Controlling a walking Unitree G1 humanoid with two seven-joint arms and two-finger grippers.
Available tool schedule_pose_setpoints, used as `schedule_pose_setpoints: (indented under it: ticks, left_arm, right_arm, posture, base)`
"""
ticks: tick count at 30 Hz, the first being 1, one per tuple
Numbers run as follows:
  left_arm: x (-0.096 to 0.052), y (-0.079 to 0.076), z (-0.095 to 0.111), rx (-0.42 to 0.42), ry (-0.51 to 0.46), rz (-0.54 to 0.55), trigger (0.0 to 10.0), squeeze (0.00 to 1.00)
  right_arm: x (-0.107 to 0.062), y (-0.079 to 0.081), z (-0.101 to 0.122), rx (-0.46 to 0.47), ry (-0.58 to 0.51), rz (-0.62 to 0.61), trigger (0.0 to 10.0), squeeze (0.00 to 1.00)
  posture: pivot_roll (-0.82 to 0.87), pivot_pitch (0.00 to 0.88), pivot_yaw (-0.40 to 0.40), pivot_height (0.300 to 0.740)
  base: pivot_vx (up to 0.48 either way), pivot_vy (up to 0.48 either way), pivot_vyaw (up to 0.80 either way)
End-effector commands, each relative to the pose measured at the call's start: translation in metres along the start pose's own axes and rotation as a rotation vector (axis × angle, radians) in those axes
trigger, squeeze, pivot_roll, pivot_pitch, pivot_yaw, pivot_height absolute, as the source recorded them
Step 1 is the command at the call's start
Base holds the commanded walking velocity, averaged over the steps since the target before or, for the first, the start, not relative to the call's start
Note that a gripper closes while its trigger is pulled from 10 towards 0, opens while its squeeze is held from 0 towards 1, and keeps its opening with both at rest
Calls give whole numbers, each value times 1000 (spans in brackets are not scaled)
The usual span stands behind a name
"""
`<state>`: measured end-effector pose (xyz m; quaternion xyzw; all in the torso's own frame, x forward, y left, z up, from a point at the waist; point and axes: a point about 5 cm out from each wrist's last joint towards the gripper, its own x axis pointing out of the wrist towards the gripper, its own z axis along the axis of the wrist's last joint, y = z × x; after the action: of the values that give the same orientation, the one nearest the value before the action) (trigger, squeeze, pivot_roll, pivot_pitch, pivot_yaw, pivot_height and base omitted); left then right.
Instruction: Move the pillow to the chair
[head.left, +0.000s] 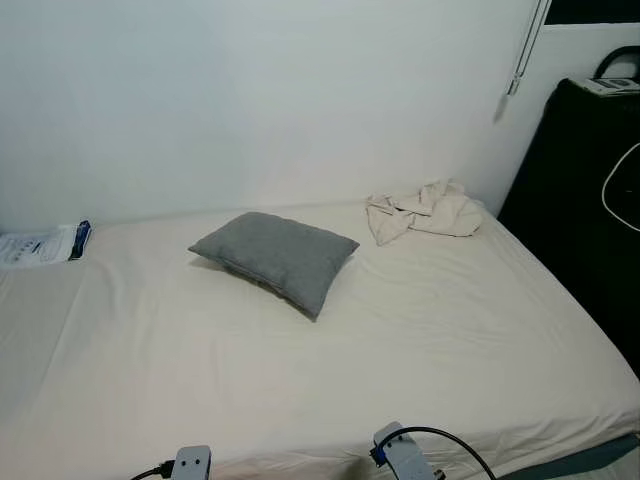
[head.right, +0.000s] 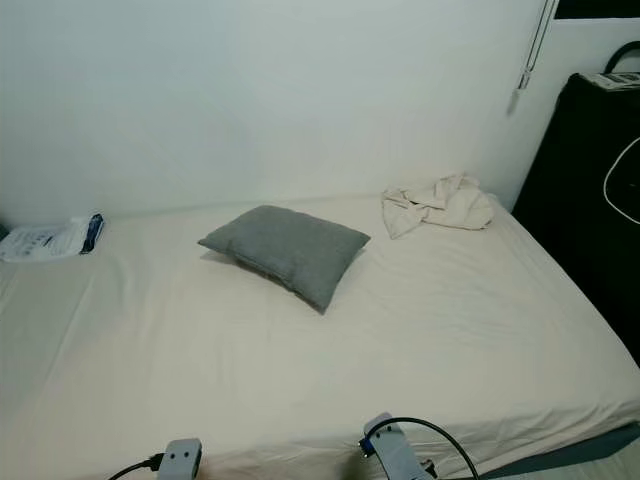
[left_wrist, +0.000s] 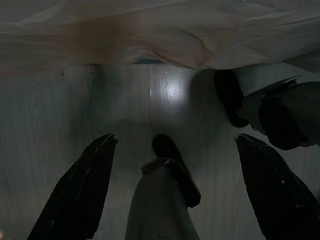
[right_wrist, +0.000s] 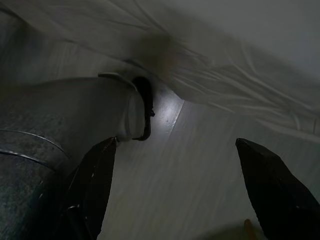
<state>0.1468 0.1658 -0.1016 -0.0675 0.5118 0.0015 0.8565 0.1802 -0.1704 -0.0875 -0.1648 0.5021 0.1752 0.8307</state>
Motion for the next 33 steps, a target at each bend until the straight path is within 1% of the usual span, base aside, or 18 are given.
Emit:
schedule_pose_setpoints:
  ticks: [1, 4, 15, 21, 24, 33]
  left_arm:
    - [-1, 3, -4, -2, 16, 9, 10000, 0]
    - [-1, 4, -4, -4, 15, 12, 10000, 0]
    - [-2, 6, -6, 7, 22, 17, 10000, 0]
    - [-2, 6, -7, 7, 25, 17, 10000, 0]
    - [-2, 6, -8, 5, 27, 16, 10000, 0]
    - [-2, 5, -9, 4, 30, 15, 10000, 0]
  right_arm:
    - [0, 3, 3, -7, -17, 23, 10000, 0]
    - [1, 4, 3, -33, -12, 32, 10000, 0]
    - [1, 6, 2, -6, -25, 39, 10000, 0]
    - [1, 5, -1, 19, -3, 14, 10000, 0]
    - [1, 5, -3, 32, 18, 8, 10000, 0]
    - [0, 4, -3, 46, 17, 7, 10000, 0]
  posture:
    - [-224, 20, 37, 740]
    - [-224, 17, 36, 740]
    - [-229, 25, 45, 740]
    - [-230, 32, 46, 740]
    - [-230, 33, 47, 740]
    - [-233, 39, 49, 740]
  base:
    - [0, 0, 725]
    - [0, 0, 725]
    - [0, 0, 738]
    - [0, 0, 0]
    - [0, 0, -800]
    - [0, 0, -800]
